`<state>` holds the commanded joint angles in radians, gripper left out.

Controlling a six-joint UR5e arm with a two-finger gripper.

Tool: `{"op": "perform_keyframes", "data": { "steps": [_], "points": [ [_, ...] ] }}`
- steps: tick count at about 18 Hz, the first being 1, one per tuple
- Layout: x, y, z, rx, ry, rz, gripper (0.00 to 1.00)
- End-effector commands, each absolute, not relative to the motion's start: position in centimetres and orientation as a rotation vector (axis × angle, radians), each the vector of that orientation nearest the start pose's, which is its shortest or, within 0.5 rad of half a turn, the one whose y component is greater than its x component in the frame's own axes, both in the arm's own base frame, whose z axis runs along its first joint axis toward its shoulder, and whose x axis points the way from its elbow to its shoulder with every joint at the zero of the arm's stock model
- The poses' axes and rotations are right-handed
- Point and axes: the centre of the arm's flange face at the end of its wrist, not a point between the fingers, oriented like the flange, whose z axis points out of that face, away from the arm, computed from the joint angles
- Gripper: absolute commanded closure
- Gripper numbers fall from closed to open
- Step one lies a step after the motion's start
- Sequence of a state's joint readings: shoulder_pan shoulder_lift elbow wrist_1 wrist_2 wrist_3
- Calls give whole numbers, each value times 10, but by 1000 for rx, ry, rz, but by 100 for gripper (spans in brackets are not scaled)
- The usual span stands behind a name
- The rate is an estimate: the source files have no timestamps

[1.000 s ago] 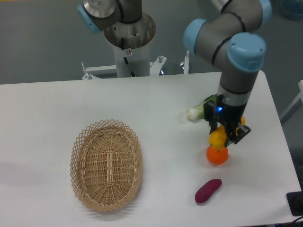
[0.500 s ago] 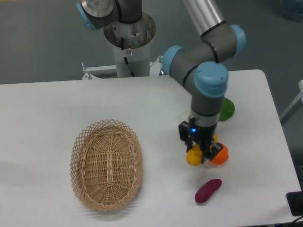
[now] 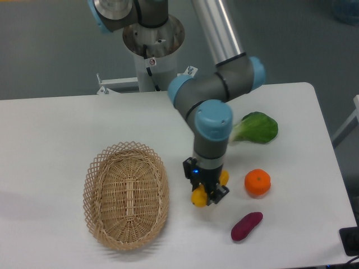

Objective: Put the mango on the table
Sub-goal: 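Carry the held mango toward the wicker basket and lower it, then lower the mango onto the table beside the basket and open the gripper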

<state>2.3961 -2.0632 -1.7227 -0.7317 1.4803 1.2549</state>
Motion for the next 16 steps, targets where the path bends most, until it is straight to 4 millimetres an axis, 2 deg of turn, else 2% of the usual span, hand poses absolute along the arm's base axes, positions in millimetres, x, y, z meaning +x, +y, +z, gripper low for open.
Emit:
{"op": "perform_keyframes", "data": {
  "steps": [2,5,6,7,8,12,16],
  "points": [
    [-365,535,221,-2891,650,176,54],
    [-365,535,222,-2889,655,181,47],
    [-366,535,224,-2884,659,186,33],
    [-367,537,228,-2880,661,197,11],
    [-368,537,229,-2879,656,200,1],
    [-373,537,243,-2867,639,229,0],
    [-398,544,288,-2827,608,332,0]
  ]
}}
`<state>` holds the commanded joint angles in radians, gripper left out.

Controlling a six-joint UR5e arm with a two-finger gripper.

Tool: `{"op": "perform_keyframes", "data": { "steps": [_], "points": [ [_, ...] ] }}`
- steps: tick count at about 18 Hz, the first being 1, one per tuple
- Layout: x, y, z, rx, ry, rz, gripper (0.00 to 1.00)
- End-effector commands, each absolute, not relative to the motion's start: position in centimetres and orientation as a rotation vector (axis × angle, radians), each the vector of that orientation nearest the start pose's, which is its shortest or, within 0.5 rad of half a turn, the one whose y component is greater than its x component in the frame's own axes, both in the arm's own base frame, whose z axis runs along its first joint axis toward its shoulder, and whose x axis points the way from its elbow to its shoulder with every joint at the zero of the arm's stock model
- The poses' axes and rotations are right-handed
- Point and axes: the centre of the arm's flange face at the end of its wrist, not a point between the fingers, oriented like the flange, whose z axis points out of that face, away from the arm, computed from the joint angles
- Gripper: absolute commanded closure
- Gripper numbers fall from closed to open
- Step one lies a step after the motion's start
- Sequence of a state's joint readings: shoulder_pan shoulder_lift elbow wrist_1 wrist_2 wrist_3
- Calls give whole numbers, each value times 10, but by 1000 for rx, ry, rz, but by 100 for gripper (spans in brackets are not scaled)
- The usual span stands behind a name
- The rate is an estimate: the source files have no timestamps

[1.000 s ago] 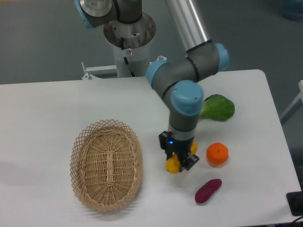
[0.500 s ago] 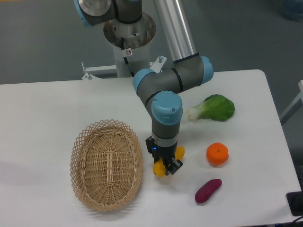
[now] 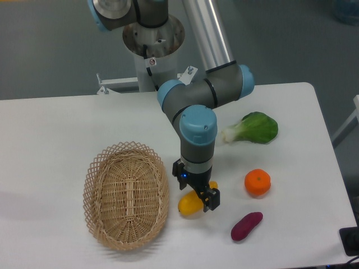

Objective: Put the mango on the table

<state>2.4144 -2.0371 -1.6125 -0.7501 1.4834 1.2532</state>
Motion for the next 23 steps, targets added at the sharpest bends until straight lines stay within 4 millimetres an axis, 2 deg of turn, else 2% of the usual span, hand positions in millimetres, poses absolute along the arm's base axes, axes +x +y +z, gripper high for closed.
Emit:
{"op": "perform_keyframes", "data": {
  "steps": [6,8,10,11,18,23],
  "points": [
    [-453,526,367,-2886,528,225,0],
    [-473,511,390,-2875,507,208,0],
    [-486,498,404,-2868,590,217,0],
    [-495,484,411,-2866,619,225,0],
    [-530,431,414,-2871,757,187,0],
    [-539,415,414,-2868,780,191,0]
  ]
}}
